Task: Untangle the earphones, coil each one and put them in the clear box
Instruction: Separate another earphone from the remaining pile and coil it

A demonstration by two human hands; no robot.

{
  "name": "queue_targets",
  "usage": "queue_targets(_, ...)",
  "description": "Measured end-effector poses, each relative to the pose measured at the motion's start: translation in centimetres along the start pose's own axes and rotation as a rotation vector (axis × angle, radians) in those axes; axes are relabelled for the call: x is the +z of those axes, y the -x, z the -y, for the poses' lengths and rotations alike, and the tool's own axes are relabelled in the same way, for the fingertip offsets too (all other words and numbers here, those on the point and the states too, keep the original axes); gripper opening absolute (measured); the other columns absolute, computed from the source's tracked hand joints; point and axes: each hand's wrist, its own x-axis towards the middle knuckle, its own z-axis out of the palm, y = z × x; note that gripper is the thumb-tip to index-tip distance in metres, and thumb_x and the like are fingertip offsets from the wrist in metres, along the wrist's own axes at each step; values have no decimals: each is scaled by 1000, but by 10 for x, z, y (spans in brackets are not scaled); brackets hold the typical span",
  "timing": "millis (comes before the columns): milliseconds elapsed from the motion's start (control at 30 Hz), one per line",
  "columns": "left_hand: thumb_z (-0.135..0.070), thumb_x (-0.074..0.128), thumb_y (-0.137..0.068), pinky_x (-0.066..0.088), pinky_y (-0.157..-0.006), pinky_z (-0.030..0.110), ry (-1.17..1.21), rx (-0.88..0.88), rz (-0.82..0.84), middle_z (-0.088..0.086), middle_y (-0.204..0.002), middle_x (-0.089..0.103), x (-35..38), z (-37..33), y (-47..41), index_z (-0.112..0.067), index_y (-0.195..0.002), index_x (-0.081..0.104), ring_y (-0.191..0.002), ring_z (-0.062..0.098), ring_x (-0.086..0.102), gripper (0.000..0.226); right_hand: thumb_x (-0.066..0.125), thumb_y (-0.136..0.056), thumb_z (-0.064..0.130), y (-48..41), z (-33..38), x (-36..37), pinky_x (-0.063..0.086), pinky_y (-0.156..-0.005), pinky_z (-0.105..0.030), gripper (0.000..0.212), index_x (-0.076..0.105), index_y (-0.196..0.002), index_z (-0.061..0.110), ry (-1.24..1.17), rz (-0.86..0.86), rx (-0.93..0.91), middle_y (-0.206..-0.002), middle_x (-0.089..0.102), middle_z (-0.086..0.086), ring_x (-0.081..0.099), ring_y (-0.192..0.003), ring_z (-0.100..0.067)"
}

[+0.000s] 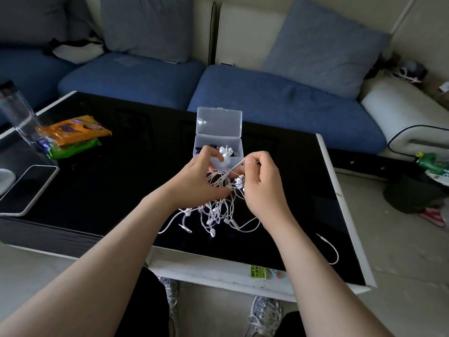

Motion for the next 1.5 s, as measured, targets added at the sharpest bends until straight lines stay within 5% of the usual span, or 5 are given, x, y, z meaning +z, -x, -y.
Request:
queue_targets(167, -55, 90, -74, 53, -78, 24, -72, 60, -87, -14, -109, 61, 0, -3, 0, -32, -103, 69, -93, 3, 62, 42, 40, -114, 29, -5, -6, 5, 52, -68, -26, 17, 52, -106, 22, 13, -42, 43, -93, 79, 0, 69, -73, -3)
queue_targets(400, -4, 60, -93, 37, -49, 10, -40, 9, -150, -12, -73, 63, 0, -6, 1, -25, -102, 73, -55, -2, 58, 26, 43, -113, 24, -2, -1, 1, 43, -54, -16, 14, 53, -105, 18, 94, -115, -19, -87, 70, 6, 64, -69, -4)
queue_targets(600, 8, 51, -89, 35, -46, 8, 22, -93, -121, -7, -82, 66, 1, -1, -1, -21, -94, 73, -62, 8, 53, 37, 55, -101, 29, -3, -12, 9, 46, -97, -34, 19, 70, -97, 19, 225, -258, -92, -119, 51, -3, 47, -108, -17)
queue_targets(1067, -59, 62, -90, 49, -78, 37, 183, -34, 92, 14, -90, 65, 1, -13, 3, -14, -95, 75, -81, 10, 57, 47, 37, -114, 23, 2, 10, 6, 41, -60, -18, 16, 50, -107, 16, -44, -122, 54, -81, 79, 5, 59, -58, 1)
queue_targets(1500, -1, 56, -100, 53, -71, 25, 422, -121, 77, 9, -81, 66, 6, -18, 1, 8, -101, 69, -70, 16, 59, 16, 37, -106, 17, -4, 15, 8, 47, -72, -36, 12, 46, -98, 16, -483, -91, 314, -89, 82, -9, 60, -76, -26)
